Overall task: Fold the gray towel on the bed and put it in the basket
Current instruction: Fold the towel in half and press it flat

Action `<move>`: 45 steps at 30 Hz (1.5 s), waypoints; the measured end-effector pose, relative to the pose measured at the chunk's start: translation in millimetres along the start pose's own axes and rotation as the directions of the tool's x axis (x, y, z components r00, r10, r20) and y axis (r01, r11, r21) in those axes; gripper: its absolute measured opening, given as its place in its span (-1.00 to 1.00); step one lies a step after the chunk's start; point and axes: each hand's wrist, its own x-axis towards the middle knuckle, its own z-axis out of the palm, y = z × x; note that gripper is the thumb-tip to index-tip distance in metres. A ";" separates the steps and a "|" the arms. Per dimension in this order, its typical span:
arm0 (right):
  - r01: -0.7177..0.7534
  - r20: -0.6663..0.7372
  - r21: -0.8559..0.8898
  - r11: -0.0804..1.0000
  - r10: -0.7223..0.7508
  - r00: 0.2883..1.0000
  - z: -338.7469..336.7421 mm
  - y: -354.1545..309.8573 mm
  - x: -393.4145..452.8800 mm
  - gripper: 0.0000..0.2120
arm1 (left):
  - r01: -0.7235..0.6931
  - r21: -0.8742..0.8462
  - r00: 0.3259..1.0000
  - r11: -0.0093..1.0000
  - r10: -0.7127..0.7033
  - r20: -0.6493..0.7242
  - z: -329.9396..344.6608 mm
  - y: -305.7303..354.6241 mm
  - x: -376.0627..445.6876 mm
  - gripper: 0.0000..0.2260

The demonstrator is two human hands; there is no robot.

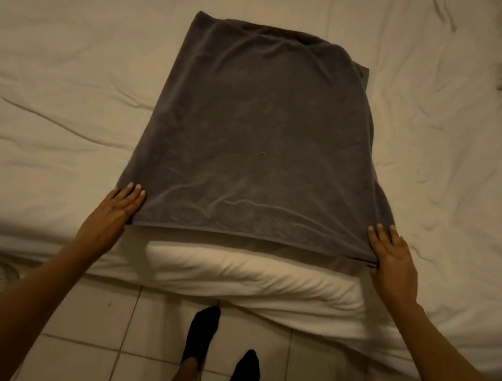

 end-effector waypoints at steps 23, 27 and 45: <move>0.014 0.258 -0.051 0.999 0.000 0.966 -41.9 -5.2 -69.0 -0.07 | 0.151 -0.127 0.984 0.980 -0.137 0.116 -21.4 31.9 -79.0 -0.24; 0.001 0.225 -0.149 0.989 0.033 0.974 -51.0 -0.4 -21.4 -0.14 | 0.205 -0.147 0.978 0.968 -0.196 0.071 -44.1 26.3 -24.1 -0.31; -0.247 0.180 -0.237 0.939 0.293 0.939 -53.2 -0.6 163.6 -0.39 | 0.257 -0.177 0.966 0.950 -0.246 0.086 -83.9 -30.5 191.4 -0.49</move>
